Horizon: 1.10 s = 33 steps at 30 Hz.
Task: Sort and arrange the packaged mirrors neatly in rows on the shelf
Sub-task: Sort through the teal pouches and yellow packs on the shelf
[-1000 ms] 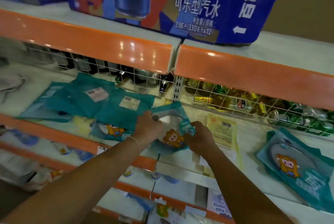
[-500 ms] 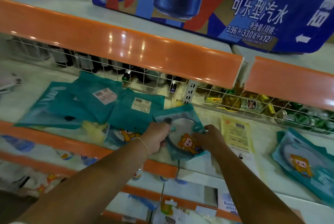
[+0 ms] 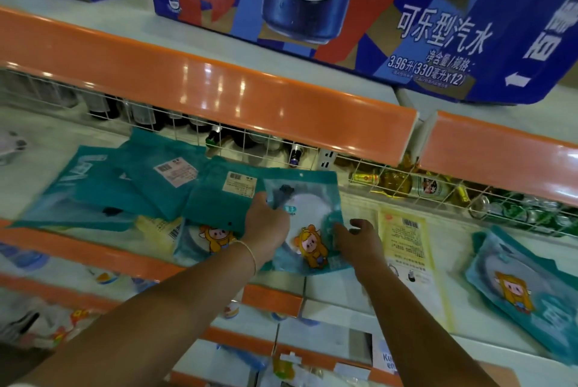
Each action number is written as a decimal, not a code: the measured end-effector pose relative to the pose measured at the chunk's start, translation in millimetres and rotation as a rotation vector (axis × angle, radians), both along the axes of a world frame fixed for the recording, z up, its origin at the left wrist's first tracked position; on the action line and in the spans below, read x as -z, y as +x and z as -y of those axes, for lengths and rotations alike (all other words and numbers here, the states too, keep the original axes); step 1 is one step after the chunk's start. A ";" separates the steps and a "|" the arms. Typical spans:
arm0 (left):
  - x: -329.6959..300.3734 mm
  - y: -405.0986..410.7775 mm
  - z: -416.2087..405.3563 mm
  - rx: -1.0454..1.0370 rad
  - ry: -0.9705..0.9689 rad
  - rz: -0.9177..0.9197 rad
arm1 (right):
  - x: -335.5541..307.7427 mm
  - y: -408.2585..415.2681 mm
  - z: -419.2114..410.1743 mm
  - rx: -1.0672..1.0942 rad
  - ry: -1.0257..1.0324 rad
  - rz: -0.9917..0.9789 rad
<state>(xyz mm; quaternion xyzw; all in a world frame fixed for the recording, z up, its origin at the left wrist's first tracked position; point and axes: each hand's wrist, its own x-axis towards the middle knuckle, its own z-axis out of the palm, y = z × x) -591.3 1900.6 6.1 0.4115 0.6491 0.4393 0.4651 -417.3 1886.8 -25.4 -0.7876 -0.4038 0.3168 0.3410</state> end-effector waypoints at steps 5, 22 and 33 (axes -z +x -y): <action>-14.8 -0.1 -8.1 0.080 0.082 -0.071 | -15.4 21.1 4.1 -0.093 0.004 -0.539; -20.3 193.0 23.4 0.644 0.253 -0.531 | -21.4 214.4 75.4 0.326 0.203 -0.582; -12.8 308.4 57.8 0.912 0.320 -0.656 | -13.2 334.6 132.0 0.604 0.135 -0.504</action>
